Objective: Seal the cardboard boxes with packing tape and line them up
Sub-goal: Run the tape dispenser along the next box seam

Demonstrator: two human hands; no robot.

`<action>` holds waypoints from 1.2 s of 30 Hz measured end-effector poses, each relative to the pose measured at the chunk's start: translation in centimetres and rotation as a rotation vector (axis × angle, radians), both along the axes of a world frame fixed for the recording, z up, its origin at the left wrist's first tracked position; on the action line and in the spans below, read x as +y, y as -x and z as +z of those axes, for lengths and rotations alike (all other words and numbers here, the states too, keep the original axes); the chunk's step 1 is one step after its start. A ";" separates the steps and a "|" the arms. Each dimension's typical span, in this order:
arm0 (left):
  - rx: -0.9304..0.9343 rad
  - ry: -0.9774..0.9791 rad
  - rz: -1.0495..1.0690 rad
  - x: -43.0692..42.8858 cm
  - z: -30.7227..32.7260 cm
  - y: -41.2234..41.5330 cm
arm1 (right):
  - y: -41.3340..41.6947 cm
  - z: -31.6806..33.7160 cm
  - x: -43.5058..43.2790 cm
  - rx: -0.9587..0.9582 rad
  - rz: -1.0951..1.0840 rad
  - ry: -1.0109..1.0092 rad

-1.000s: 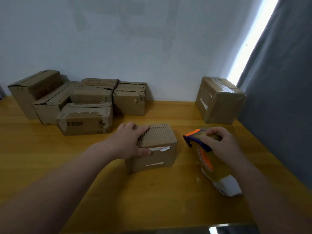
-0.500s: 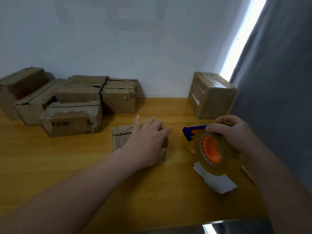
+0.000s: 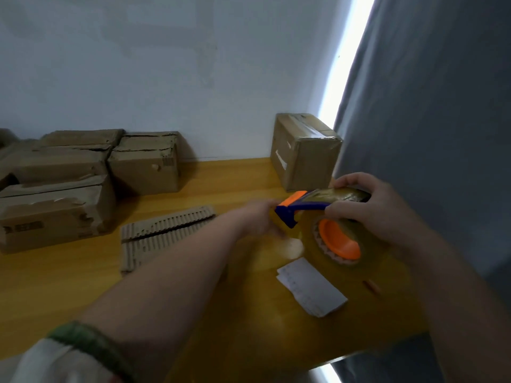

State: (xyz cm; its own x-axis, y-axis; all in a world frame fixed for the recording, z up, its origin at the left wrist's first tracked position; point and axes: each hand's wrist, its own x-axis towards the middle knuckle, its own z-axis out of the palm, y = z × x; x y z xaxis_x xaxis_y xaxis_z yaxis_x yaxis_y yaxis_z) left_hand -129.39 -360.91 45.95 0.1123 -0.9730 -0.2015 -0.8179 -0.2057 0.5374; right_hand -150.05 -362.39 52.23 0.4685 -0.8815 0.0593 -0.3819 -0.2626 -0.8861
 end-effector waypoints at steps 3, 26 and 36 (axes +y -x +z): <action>-0.126 0.029 -0.067 -1.1 -0.9 1.0 | 0.8 -0.3 -0.2 0.010 -0.014 -0.004; -0.536 -0.069 0.005 1.4 1.9 -0.9 | -0.3 0.1 0.7 -0.302 -0.040 -0.153; -0.495 -0.293 0.215 15.1 3.8 -8.3 | -8.4 -5.4 3.6 -0.441 0.000 -0.317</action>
